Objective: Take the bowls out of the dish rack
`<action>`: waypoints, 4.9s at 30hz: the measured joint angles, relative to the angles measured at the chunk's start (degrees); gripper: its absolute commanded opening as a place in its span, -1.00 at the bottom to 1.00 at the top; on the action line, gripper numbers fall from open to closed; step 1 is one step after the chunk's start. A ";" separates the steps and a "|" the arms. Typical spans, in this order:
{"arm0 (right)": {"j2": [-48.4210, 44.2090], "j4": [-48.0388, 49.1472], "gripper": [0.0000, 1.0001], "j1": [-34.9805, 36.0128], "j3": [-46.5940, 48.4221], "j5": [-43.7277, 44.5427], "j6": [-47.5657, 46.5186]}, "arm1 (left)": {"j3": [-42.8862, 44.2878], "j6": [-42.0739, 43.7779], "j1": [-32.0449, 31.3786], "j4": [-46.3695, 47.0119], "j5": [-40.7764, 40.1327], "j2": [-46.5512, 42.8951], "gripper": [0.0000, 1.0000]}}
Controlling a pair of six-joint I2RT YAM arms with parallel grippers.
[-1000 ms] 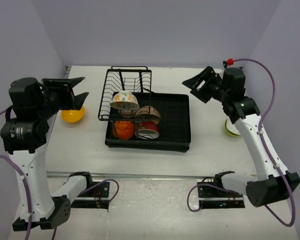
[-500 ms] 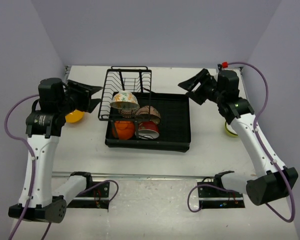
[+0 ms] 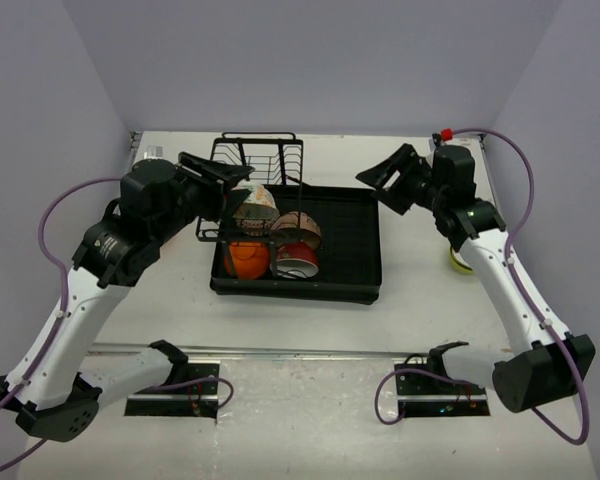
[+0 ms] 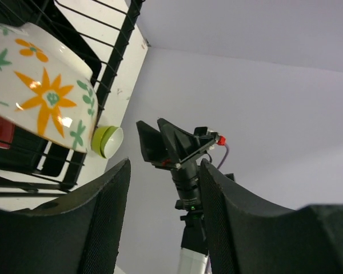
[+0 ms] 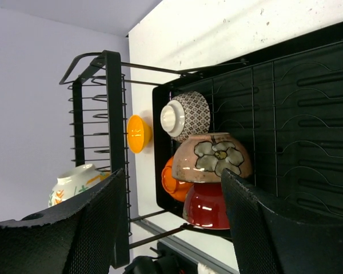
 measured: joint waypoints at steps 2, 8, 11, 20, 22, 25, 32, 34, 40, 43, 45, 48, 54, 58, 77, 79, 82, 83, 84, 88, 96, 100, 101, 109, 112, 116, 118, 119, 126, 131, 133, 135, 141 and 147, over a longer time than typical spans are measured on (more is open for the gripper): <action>-0.07 0.13 0.37 0.00 -0.22 0.02 0.00 | 2.14 -1.92 -1.75 -2.25 -2.69 0.02 0.07; -0.11 0.42 0.37 0.00 -1.49 0.09 0.00 | 9.22 -4.61 -2.99 -9.44 -5.27 0.70 0.06; -0.15 0.46 0.37 0.00 -1.99 0.09 0.00 | 9.86 -5.05 -3.06 -12.11 -4.63 0.94 0.06; -1.57 1.51 0.38 0.00 -3.37 0.26 0.00 | 7.72 -6.29 -3.13 -18.49 -3.04 1.11 0.06; -2.05 2.05 0.37 0.00 -3.74 0.26 0.00 | 6.84 -6.34 -3.19 -18.78 -3.08 0.74 0.07; -2.95 2.78 0.38 0.00 -4.63 0.26 0.02 | 5.70 -6.47 -3.37 -19.02 -3.08 0.22 0.06; -4.44 3.50 0.37 0.00 -5.86 0.26 0.02 | -2.03 -8.17 -3.41 -16.74 -4.96 -2.54 0.08; -5.05 3.63 0.38 0.00 -6.40 0.28 0.02 | -4.42 -8.83 -3.43 -13.86 -6.03 -3.87 0.11; -6.23 3.91 0.38 0.00 -7.17 0.31 -0.13 | -9.25 -9.38 -3.43 -6.99 -8.46 -5.05 0.11; -6.54 3.91 0.38 0.00 -7.45 0.31 -0.42 | -10.21 -9.79 -3.43 -3.93 -8.70 -3.67 0.09; -6.75 3.87 0.38 0.00 -7.65 0.31 -0.63 | -10.21 -9.94 -3.43 -2.32 -8.74 -2.27 0.04; -6.78 3.87 0.38 0.00 -7.67 0.31 -1.05 | -10.67 -10.40 -3.58 0.33 -9.44 -0.61 -0.20; -6.78 3.87 0.38 0.00 -7.69 0.31 -1.75 | -12.24 -12.04 -4.28 4.94 -11.93 -0.72 -0.72; -6.78 3.89 0.38 0.00 -7.72 0.28 -2.05 | -13.46 -12.90 -5.09 7.93 -13.38 -1.40 -0.99; -6.82 6.54 0.37 0.00 -12.52 0.26 -5.27 | -40.44 -3.98 -11.06 40.19 -21.99 -16.68 -1.00; -6.69 7.85 0.37 0.00 -13.40 0.09 -5.18 | -42.99 -0.98 -11.21 45.13 -22.01 -17.33 -1.00; -6.25 11.17 0.37 0.00 -14.73 -0.44 -4.02 | -45.88 3.34 -11.21 51.84 -21.94 -17.49 -1.00; -6.01 12.48 0.38 0.00 -15.41 -0.59 -3.41 | -46.49 4.87 -11.21 53.64 -21.81 -17.44 -1.00; -5.77 13.62 0.38 0.00 -16.11 -0.90 -2.54 | -46.95 6.25 -11.23 55.17 -21.59 -17.31 -1.00; -3.63 17.35 0.38 0.00 -18.12 -3.02 0.92 | -47.60 12.48 -11.19 60.72 -21.51 -15.93 -1.00; -0.70 20.48 0.38 0.00 -18.14 -5.31 2.69 | -48.39 20.74 -11.21 69.79 -20.13 -13.09 -1.00; 0.02 23.52 0.43 0.00 -18.29 -6.51 5.33 | -48.17 23.74 -11.21 71.41 -19.69 -12.46 -1.00; 0.07 24.44 0.45 0.00 -18.43 -6.62 6.40 | -47.65 24.57 -11.21 71.12 -19.61 -12.26 -1.00; 0.24 29.68 0.46 1.14 -20.81 -7.76 15.61 | -35.10 32.13 -11.04 64.67 -19.12 -7.67 -1.00; 0.44 30.60 0.46 2.27 -20.81 -7.82 18.05 | -30.34 34.42 -10.93 62.18 -18.62 -6.45 -1.00; 0.44 30.82 0.45 4.59 -20.79 -7.58 21.49 | -20.98 38.29 -10.93 53.86 -19.26 -4.39 -1.00; 0.44 30.77 0.44 6.21 -20.79 -7.13 23.71 | -12.24 40.89 -10.93 45.40 -21.29 -1.57 -1.00; 0.44 30.73 0.44 7.04 -20.79 -6.43 24.92 | -7.63 41.86 -10.91 40.87 -22.51 0.15 -1.00; -1.18 29.00 0.40 13.09 -20.79 0.79 33.22 | 26.10 46.25 -3.23 5.14 -31.52 13.00 -1.00; -5.60 28.74 0.38 15.32 -21.94 5.73 36.89 | 27.61 46.31 10.34 -14.47 -32.81 14.51 -1.00; -6.21 29.24 0.36 15.87 -22.93 7.21 38.03 | 25.42 45.79 14.93 -19.80 -31.58 14.99 -1.00; -5.95 30.32 0.34 16.57 -24.46 8.44 39.28 | 21.51 44.83 19.02 -24.09 -29.92 15.23 -1.00; -4.20 33.46 0.33 19.21 -29.22 11.91 41.88 | 6.25 43.76 27.67 -29.40 -21.55 14.47 -1.00; -4.11 39.89 0.28 21.05 -33.05 15.26 43.58 | -3.98 43.67 35.52 -30.21 -13.27 13.07 -1.00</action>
